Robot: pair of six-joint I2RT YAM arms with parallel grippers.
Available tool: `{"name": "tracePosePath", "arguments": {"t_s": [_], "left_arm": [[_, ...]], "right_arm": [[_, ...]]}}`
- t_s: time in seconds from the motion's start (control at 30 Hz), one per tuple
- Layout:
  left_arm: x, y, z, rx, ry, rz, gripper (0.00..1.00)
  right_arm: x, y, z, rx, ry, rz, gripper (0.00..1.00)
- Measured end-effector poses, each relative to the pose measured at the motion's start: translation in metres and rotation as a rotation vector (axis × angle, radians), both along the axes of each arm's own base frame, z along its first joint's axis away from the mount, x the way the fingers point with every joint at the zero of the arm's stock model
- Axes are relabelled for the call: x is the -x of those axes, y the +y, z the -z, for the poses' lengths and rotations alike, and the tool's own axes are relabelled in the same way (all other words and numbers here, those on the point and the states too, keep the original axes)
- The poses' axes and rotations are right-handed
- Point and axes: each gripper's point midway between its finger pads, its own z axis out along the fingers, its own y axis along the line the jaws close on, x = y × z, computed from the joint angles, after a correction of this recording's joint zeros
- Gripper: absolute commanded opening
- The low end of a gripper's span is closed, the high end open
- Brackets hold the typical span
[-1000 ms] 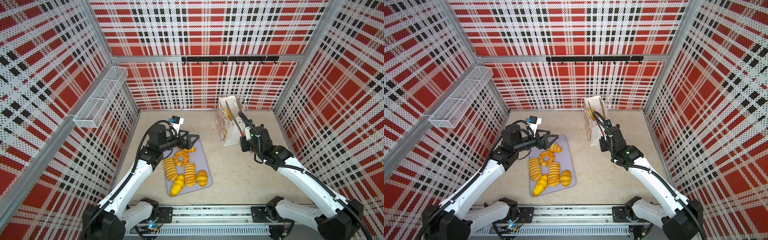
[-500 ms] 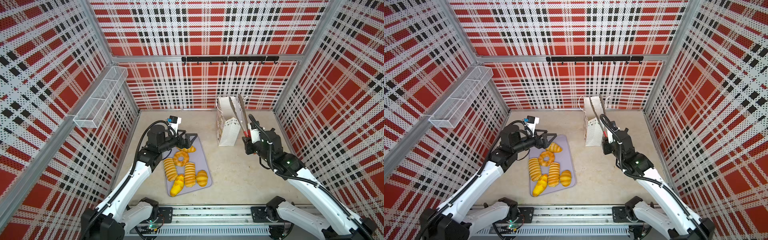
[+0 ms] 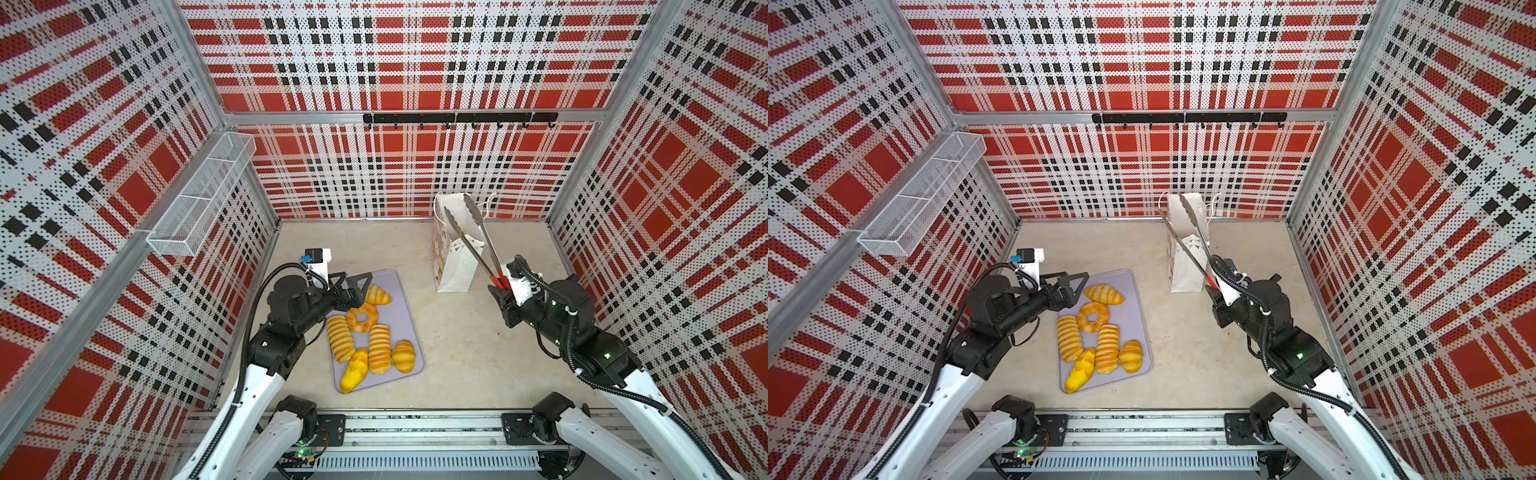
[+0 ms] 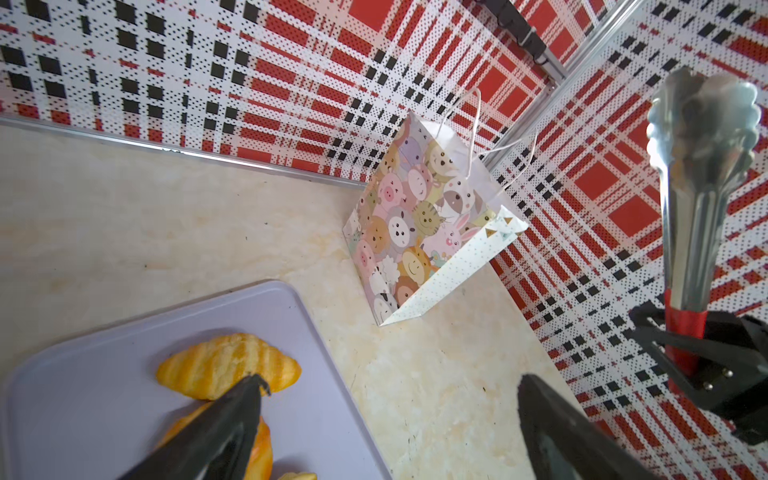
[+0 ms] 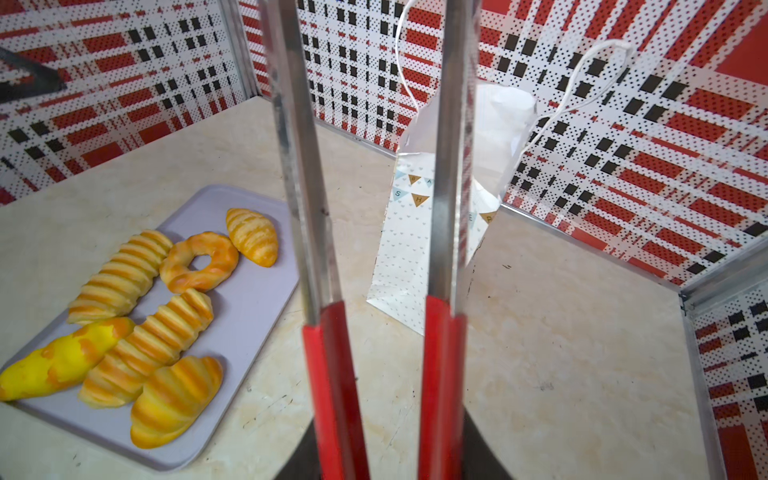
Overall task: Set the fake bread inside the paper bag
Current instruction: 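Raise the empty tongs out of the paper bag with the right gripper, then swing the tongs with the right gripper back toward the bread tray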
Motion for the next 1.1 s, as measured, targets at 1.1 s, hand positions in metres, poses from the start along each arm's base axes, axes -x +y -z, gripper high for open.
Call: {"name": "tracePosePath", "arguments": {"t_s": [1.1], "left_arm": [[-0.006, 0.036, 0.103, -0.001, 0.377, -0.193, 0.98]], "right_arm": [[0.015, 0.125, 0.104, 0.382, 0.282, -0.327, 0.32]]}}
